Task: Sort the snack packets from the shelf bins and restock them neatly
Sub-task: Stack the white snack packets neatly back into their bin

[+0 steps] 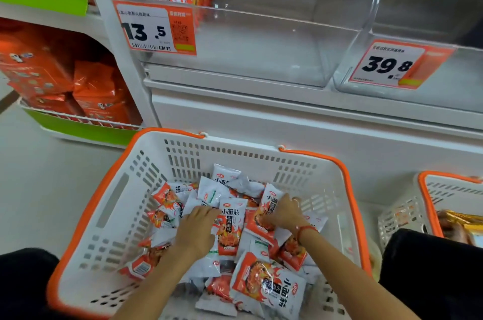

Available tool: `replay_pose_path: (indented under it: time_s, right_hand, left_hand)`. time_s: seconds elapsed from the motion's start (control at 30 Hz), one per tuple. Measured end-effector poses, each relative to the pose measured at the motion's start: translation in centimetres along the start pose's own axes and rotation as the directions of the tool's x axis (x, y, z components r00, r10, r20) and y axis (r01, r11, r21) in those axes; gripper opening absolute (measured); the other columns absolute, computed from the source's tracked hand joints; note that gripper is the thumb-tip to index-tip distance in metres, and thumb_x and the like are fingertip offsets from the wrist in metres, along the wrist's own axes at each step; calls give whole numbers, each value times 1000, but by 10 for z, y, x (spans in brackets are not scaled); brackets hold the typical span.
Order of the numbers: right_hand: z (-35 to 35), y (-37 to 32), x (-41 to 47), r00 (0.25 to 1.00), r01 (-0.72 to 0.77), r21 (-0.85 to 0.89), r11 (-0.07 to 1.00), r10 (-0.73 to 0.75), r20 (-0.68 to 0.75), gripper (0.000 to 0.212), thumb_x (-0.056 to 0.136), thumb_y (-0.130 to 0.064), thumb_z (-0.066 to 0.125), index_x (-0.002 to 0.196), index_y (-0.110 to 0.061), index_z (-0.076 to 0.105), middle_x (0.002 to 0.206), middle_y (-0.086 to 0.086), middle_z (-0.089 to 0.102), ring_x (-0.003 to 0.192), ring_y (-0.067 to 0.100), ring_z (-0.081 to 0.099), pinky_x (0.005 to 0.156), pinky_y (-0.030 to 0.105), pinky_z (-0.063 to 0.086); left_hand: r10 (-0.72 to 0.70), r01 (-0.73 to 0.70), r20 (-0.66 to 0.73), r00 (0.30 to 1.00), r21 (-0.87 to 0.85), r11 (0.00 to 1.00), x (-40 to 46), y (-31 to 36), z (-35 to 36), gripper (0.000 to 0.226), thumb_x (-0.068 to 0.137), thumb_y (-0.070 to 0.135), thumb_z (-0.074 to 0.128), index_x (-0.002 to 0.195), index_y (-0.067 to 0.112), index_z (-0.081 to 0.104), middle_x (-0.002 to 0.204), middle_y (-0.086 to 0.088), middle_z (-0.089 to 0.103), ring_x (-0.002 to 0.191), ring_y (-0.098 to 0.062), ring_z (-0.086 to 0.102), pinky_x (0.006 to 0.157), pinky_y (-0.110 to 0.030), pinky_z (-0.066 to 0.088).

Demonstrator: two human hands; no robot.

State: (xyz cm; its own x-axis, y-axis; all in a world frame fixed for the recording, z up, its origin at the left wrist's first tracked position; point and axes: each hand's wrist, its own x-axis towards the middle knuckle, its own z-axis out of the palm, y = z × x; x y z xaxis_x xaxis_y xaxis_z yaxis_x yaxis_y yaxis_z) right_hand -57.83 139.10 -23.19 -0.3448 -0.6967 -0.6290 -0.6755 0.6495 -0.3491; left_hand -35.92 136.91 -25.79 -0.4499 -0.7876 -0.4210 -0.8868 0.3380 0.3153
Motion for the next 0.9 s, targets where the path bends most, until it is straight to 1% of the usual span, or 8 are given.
replay_pose_path:
  time_s: [0.2,0.3,0.4,0.53,0.6,0.67,0.8,0.9]
  right_hand:
    - [-2,-2,-4,989,151,348,925,-140,-56,76,71,1,78,133,-14,37,100,4,57,95,24,61,82,42,56]
    - [-16,-3,-14,971,197,698,689,-234,-43,71,78,9,71,138,-13,39,116,7,59,93,22,62,76,34,58]
    - [-26,-14,-29,933,265,763,589,-358,-48,71,81,8,69,141,-16,38,119,4,60,88,20,68,72,26,58]
    - [-36,-19,-42,899,343,538,770,-434,50,57,81,-7,75,130,-13,47,109,2,61,93,19,65,70,22,56]
    - [-36,-12,-46,846,450,28,893,-436,305,49,81,-25,77,122,-12,55,108,1,60,96,18,59,73,17,47]
    - [-21,4,-45,783,520,-348,780,-274,558,49,78,-38,78,118,-13,61,114,3,61,98,19,56,75,20,43]
    - [10,35,-36,765,583,-438,684,-282,578,36,73,-39,82,80,-11,60,100,18,62,80,23,51,56,25,33]
    - [-5,32,-32,755,562,-324,761,-312,576,21,80,-31,78,78,-16,62,88,10,65,77,18,53,63,24,37]
  left_hand:
    - [-69,59,-6,998,-422,904,14,36,-14,56,98,51,41,143,19,43,148,0,44,135,-18,40,110,-35,33]
    - [-33,131,163,986,-642,756,7,55,-25,60,98,56,36,143,17,40,143,1,48,131,-21,44,102,-30,33]
    - [-72,76,45,996,-842,534,3,68,-35,38,99,43,46,129,22,52,112,9,57,117,-16,53,87,-21,36]
    - [-120,-31,-103,987,-869,494,0,56,-45,36,97,36,51,130,21,56,109,11,60,102,-8,57,76,-13,40]
    - [-128,-4,-78,989,-867,498,-2,44,-50,37,97,39,52,130,22,56,110,8,61,99,-6,56,82,-18,38]
    - [-98,18,-33,995,-879,477,-3,34,-53,38,96,38,54,131,24,55,112,10,60,102,-6,55,85,-20,38]
    - [-113,180,153,982,-940,289,-4,31,-52,25,94,25,61,118,20,55,105,6,64,88,-5,62,71,-17,49]
    - [-162,254,224,961,-946,201,-1,25,-50,33,92,13,63,125,9,59,103,-5,71,94,-19,68,85,-34,55]
